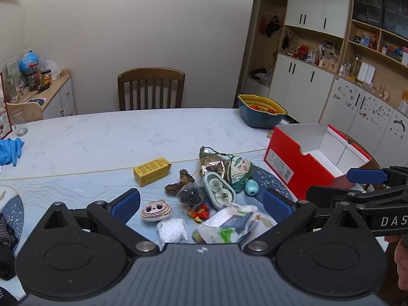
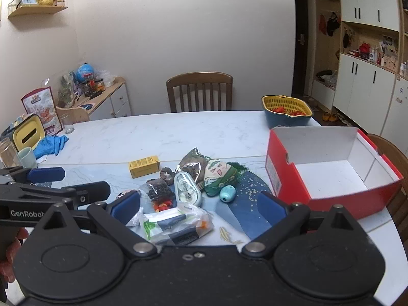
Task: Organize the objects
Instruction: 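Grasp the plastic bag with the right tool while the left tool grasps the plush doll keychain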
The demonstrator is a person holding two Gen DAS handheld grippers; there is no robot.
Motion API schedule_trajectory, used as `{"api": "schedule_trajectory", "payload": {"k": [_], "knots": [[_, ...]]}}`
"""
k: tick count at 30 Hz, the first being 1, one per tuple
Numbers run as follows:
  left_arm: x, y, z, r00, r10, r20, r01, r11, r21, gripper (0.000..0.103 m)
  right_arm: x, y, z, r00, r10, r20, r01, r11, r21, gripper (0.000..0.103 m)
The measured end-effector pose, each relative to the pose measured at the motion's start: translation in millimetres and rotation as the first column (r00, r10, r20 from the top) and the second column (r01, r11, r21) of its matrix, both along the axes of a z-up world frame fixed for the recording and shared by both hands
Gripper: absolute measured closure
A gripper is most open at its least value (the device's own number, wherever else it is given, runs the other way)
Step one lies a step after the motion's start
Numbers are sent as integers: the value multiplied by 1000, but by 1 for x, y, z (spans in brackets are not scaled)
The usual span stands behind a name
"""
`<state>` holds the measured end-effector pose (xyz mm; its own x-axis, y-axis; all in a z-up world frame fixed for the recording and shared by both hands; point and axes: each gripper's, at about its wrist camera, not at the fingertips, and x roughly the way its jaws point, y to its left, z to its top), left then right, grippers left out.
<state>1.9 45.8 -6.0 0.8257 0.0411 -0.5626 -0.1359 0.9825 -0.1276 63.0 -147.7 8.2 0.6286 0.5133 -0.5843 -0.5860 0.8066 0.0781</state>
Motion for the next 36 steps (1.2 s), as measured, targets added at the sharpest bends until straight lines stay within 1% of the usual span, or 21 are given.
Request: {"api": "schedule_trajectory", "payload": {"k": [5,8,13,19,21,25,30,32,34,36], "knots": [[10,10,-6,1000,11,-12,-11,1000,-11,0,12,11,-3,1000,28,-11,-28,1000,-12,5],[16,16,-11,1000,14,-11,-15,1000,-6,0,22,17,-6,999,41,-23,-42,999,-24,7],[26,30,-29,1000,27,-15,-27,1000,-12,0,39,24,-15,997,42,-67,-45,998,-45,7],[41,50,-70,995,36,-93,-34,999,16,0,52,36,-40,990,64,-122,-78,991,-113,10],[48,59,-79,993,52,-109,-52,999,6,0,56,41,-49,985,69,-160,-90,987,-130,13],[66,75,-88,990,54,-130,-58,998,-27,0,66,51,-63,971,59,-231,-94,986,-139,14],[90,80,-99,985,40,-169,-47,998,-38,1,77,65,-76,962,30,-271,-78,983,-168,16],[97,81,-104,981,31,-193,-40,998,-45,5,81,70,-84,957,9,-289,-68,979,-194,19],[103,84,-110,976,20,-219,-35,997,-65,7,85,72,-91,943,-15,-333,-53,980,-193,20],[108,84,-114,973,20,-232,-38,996,-74,10,86,75,-98,935,-26,-355,-48,979,-200,23]]}}
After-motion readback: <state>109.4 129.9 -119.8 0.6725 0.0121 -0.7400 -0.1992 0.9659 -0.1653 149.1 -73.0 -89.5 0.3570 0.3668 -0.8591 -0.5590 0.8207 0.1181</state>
